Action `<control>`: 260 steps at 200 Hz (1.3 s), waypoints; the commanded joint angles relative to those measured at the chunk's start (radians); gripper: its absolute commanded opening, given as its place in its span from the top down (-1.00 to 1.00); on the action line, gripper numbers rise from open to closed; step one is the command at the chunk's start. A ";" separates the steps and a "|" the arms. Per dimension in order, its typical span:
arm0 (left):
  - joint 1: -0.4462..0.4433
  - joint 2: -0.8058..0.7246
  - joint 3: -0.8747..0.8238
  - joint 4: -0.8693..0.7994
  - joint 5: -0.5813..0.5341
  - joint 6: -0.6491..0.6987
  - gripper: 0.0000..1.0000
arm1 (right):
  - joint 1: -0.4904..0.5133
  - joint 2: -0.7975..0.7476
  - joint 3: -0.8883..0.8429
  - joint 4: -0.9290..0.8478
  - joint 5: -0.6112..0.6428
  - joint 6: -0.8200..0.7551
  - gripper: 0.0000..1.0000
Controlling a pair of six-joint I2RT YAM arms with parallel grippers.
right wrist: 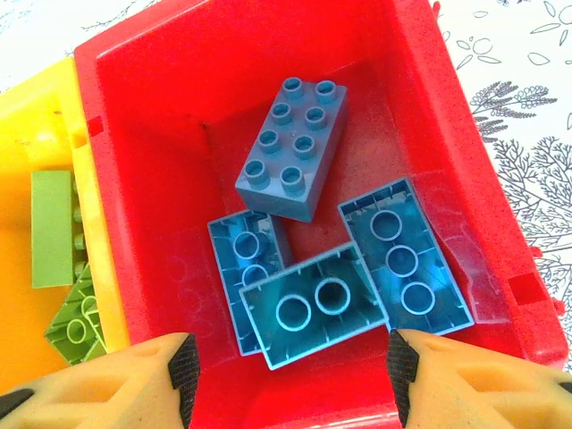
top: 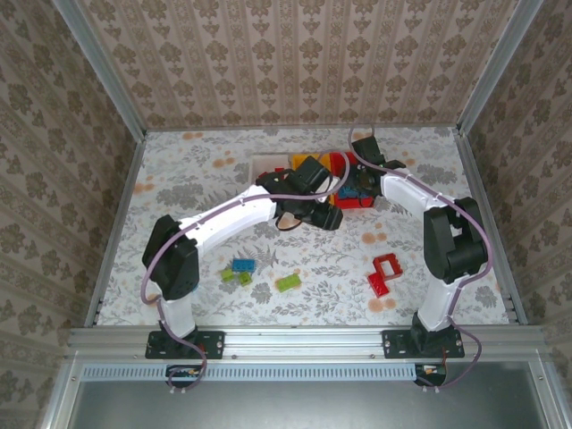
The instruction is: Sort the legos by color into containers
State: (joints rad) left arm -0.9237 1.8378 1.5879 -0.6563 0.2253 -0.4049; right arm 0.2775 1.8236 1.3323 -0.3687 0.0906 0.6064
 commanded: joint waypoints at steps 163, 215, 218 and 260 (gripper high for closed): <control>-0.302 0.472 0.471 -0.133 -0.206 0.251 -0.29 | -0.133 -0.922 -0.249 -0.456 0.324 0.004 -0.37; -0.261 0.565 0.566 -0.117 -0.170 0.236 -0.10 | -0.209 -0.958 -0.148 -0.717 0.212 0.178 -0.32; -0.261 0.569 0.569 -0.114 -0.163 0.234 -0.09 | -0.210 -0.961 -0.147 -0.724 0.207 0.181 -0.32; -0.271 0.623 0.621 -0.092 -0.117 0.217 -0.04 | -0.214 -0.978 -0.148 -0.761 0.174 0.182 -0.32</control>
State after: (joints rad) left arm -1.1812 2.4306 2.1559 -0.7540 0.0677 -0.1791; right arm 0.0700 0.8539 1.1641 -1.0466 0.3058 0.7628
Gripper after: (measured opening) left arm 0.524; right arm 0.659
